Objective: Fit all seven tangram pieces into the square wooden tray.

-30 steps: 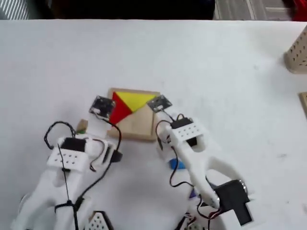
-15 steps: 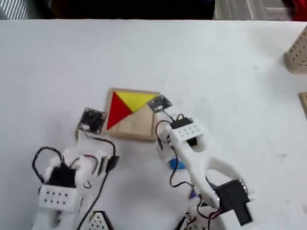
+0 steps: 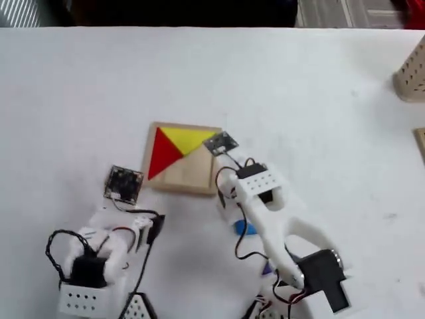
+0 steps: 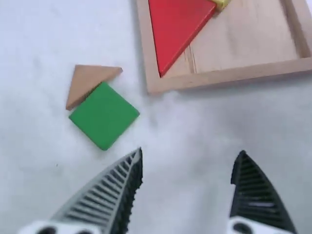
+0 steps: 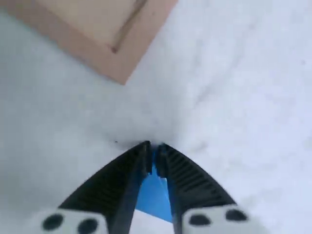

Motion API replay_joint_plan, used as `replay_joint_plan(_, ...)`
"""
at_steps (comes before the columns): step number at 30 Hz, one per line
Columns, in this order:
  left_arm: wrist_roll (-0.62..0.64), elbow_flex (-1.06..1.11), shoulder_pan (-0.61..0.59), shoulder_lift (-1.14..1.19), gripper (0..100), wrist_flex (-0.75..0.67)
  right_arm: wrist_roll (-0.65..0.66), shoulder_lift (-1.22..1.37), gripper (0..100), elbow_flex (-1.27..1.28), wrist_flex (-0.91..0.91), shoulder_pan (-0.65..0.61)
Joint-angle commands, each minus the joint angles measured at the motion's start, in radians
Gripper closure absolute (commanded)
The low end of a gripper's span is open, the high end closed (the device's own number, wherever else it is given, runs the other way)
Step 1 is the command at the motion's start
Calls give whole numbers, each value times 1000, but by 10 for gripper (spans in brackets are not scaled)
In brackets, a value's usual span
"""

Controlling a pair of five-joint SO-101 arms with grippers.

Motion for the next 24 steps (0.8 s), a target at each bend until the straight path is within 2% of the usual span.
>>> replay_joint_plan(1, -2, 11, -4, -8, 701, 49, 15, -22, 973, 2, -7, 22)
replay_joint_plan(24, -2, 11, -4, -8, 701, 60, 17, -22, 974, 5, 12, 25)
